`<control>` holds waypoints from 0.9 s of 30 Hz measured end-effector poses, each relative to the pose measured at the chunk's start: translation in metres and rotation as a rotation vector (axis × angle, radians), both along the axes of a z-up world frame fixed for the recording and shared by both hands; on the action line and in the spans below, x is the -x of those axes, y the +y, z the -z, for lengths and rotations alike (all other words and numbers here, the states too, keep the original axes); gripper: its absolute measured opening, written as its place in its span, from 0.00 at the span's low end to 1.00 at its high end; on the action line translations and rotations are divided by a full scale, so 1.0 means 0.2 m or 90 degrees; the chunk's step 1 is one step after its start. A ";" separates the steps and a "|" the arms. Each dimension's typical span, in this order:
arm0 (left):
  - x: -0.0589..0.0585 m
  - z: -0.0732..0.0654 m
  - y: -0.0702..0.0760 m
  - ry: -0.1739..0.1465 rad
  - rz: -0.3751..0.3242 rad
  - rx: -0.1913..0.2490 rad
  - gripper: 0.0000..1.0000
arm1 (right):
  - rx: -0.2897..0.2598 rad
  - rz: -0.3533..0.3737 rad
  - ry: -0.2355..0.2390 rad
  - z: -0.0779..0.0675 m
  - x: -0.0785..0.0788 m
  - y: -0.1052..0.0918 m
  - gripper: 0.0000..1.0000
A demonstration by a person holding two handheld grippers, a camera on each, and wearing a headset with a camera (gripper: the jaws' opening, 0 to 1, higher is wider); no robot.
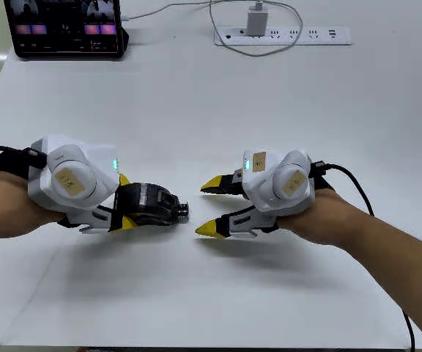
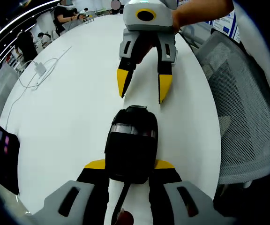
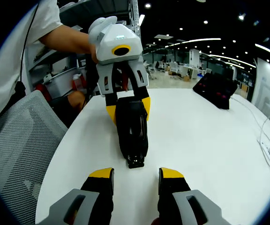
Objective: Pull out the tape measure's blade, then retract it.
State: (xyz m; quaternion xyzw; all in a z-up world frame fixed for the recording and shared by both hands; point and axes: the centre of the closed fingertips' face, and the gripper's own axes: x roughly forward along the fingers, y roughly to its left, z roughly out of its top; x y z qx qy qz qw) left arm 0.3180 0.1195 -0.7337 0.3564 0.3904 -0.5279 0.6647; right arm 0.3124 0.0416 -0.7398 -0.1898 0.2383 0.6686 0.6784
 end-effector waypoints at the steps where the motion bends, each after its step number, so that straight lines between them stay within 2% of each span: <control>1: 0.00 0.00 0.00 0.003 0.000 -0.001 0.27 | -0.001 0.003 0.001 0.00 0.00 0.01 0.34; 7: 0.00 0.00 0.00 0.008 0.004 0.002 0.27 | -0.013 0.006 0.001 0.00 -0.02 0.05 0.27; 11: 0.00 0.00 0.00 0.009 0.003 0.005 0.27 | -0.006 0.000 -0.004 0.03 -0.02 0.06 0.24; 13: 0.00 0.00 0.00 0.009 0.005 0.005 0.27 | -0.008 -0.002 0.004 0.03 -0.01 0.06 0.21; 19: 0.00 0.00 0.00 0.012 0.008 0.008 0.27 | -0.011 -0.007 -0.001 0.04 -0.02 0.08 0.18; 27: 0.00 0.00 0.00 0.011 0.009 0.008 0.27 | -0.008 -0.026 -0.004 0.05 0.00 0.10 0.13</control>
